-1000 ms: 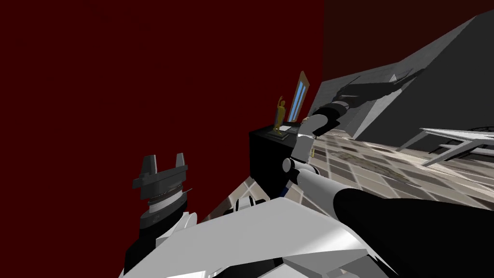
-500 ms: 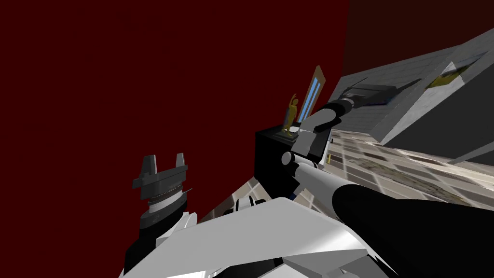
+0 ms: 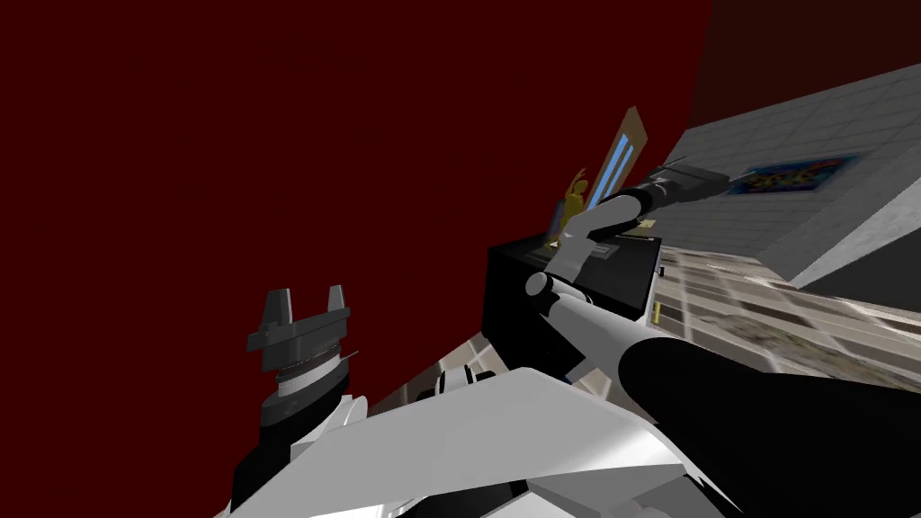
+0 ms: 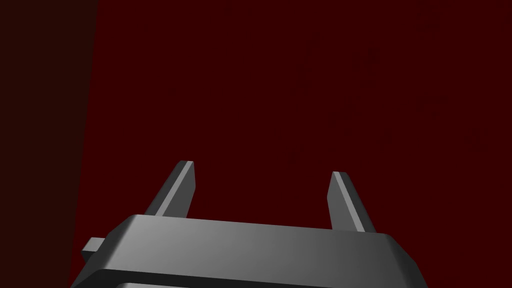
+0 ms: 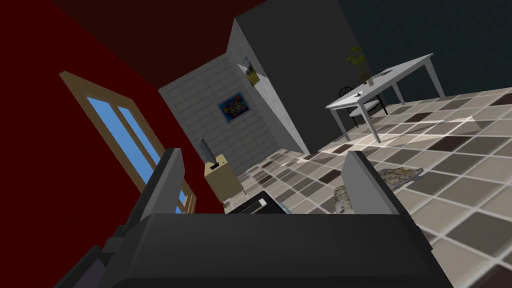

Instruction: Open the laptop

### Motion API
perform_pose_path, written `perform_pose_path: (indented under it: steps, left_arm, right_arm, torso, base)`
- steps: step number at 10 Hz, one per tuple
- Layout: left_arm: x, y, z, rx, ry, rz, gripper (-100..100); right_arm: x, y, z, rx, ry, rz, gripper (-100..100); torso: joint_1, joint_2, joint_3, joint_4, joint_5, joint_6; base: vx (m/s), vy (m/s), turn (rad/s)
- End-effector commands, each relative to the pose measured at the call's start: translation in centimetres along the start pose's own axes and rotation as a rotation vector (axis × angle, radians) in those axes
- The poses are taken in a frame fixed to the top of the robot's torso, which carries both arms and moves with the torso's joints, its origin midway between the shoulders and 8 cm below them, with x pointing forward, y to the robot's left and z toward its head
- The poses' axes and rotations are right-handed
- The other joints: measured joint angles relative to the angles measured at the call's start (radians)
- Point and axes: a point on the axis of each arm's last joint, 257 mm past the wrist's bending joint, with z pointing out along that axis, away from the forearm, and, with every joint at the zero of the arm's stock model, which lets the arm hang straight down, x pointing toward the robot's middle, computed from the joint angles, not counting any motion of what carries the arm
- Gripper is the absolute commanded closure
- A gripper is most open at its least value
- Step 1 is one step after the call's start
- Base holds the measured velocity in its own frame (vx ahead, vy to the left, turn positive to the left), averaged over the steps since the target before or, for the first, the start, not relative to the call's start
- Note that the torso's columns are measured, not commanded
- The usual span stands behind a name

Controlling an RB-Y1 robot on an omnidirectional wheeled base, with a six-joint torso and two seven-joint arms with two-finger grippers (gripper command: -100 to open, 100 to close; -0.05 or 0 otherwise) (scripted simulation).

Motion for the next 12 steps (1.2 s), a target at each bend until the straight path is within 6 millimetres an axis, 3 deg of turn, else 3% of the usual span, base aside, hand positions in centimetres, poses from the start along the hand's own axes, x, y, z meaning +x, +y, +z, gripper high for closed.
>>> perform_pose_path:
  steps: [1, 2, 3, 4, 5, 8, 12]
  left_arm:
    - [0.0, 0.0, 0.0, 0.0, 0.0, 0.0, 0]
    - [0.0, 0.0, 0.0, 0.0, 0.0, 0.0, 0]
    - [0.0, 0.0, 0.0, 0.0, 0.0, 0.0, 0]
    - [0.0, 0.0, 0.0, 0.0, 0.0, 0.0, 0]
    - [0.0, 0.0, 0.0, 0.0, 0.0, 0.0, 0]
    - [0.0, 0.0, 0.0, 0.0, 0.0, 0.0, 0]
    - [0.0, 0.0, 0.0, 0.0, 0.0, 0.0, 0]
  right_arm:
    - [-2.8, 0.3, 1.3, -0.029, -0.098, 0.071, -100]
    - [-3.0, 0.3, 1.3, -0.026, -0.104, 0.08, -100]
    - [-4.6, 0.4, 1.8, -0.044, -0.162, 0.125, -100]
    - [-4.6, 0.4, 1.8, -0.043, -0.165, 0.129, -100]
    - [-6.1, 0.4, 2.2, -0.06, -0.22, 0.172, -100]
    - [-7.6, 0.4, 2.5, -0.075, -0.274, 0.22, -100]
    - [-11.2, 0.5, 3.6, -0.128, -0.421, 0.37, -100]
  torso:
    - [-0.001, 0.001, 0.001, 0.0, -0.001, 0.001]
    - [-0.001, 0.0, 0.0, 0.0, 0.0, 0.0]
    - [-0.001, 0.001, 0.0, 0.0, -0.001, 0.001]
    - [-0.001, 0.0, 0.0, 0.0, 0.0, 0.0]
    - [-0.001, 0.0, 0.0, 0.0, 0.0, 0.001]
    - [0.0, -0.002, -0.002, -0.001, 0.0, -0.002]
    - [-0.001, -0.003, -0.002, -0.001, 0.0, 0.0]
  base:
    - [0.046, 0.017, 0.164]
    - [0.04, 0.012, 0.124]
    - [0.047, 0.008, 0.242]
    - [0.04, 0.005, 0.108]
    - [0.041, 0.015, 0.165]
    - [0.038, 0.006, 0.121]
    - [0.057, 0.004, 0.201]
